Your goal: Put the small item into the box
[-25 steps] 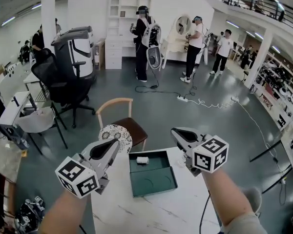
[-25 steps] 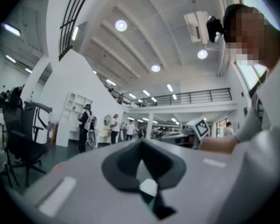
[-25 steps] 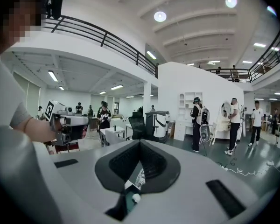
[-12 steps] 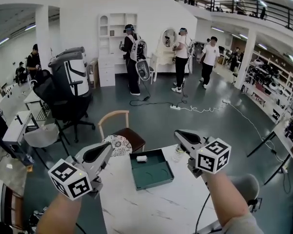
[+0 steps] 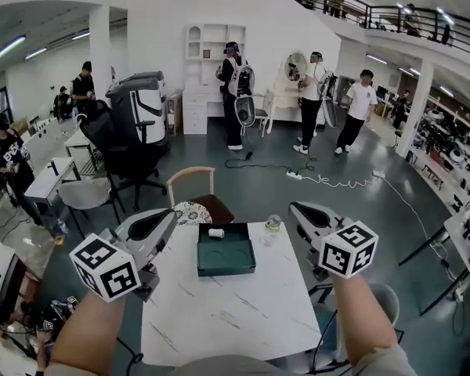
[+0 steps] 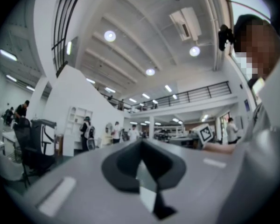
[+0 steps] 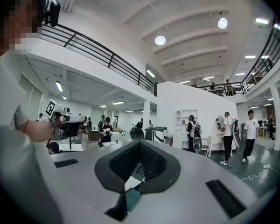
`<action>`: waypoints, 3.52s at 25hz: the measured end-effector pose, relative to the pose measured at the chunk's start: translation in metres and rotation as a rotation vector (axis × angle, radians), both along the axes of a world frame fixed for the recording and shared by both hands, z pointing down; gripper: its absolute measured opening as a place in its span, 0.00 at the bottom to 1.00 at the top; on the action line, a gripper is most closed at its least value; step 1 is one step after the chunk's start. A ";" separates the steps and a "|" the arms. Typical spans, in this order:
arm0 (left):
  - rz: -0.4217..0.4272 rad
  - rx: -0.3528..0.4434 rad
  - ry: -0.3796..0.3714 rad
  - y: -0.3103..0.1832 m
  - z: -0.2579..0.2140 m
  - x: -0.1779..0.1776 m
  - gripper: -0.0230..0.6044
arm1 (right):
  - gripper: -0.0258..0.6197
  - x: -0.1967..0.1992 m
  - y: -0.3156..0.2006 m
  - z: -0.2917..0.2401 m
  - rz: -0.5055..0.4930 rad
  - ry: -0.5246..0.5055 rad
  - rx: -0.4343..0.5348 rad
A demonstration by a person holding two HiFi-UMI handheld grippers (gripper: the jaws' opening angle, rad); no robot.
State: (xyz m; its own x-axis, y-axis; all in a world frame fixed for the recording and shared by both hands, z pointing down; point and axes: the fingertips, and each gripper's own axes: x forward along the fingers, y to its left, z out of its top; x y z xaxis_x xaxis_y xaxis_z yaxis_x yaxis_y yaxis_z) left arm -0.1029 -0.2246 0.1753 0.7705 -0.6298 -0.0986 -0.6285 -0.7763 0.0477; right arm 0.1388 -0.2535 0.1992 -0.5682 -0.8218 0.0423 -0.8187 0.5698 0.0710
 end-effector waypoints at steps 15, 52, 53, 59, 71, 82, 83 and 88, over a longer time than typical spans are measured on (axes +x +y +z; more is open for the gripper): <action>-0.070 0.021 -0.021 0.135 -0.005 0.113 0.04 | 0.05 0.091 0.110 0.000 -0.117 -0.025 0.000; -0.053 -0.125 0.082 0.183 0.114 -0.035 0.04 | 0.05 -0.031 0.173 0.084 -0.100 -0.088 -0.145; -0.063 -0.131 0.085 0.186 0.116 -0.025 0.04 | 0.05 -0.024 0.175 0.087 -0.113 -0.083 -0.148; -0.070 -0.138 0.084 0.191 0.122 0.020 0.04 | 0.05 0.005 0.176 0.109 -0.139 -0.104 -0.176; -0.063 -0.156 0.089 0.184 0.132 0.004 0.04 | 0.05 -0.016 0.177 0.126 -0.145 -0.119 -0.205; -0.046 -0.155 0.085 0.178 0.131 0.002 0.04 | 0.05 -0.021 0.173 0.126 -0.148 -0.108 -0.208; -0.045 -0.155 0.085 0.178 0.131 0.002 0.04 | 0.05 -0.021 0.173 0.124 -0.149 -0.112 -0.207; -0.044 -0.153 0.080 0.177 0.129 0.003 0.04 | 0.05 -0.020 0.172 0.118 -0.157 -0.127 -0.196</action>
State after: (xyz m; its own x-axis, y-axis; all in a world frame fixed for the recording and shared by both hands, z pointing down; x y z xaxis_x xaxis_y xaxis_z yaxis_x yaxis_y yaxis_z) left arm -0.1001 -0.0474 0.3039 0.7354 -0.6750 -0.0589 -0.6510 -0.7280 0.2148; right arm 0.1187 -0.0818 0.3173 -0.6987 -0.7066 0.1122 -0.7148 0.6830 -0.1501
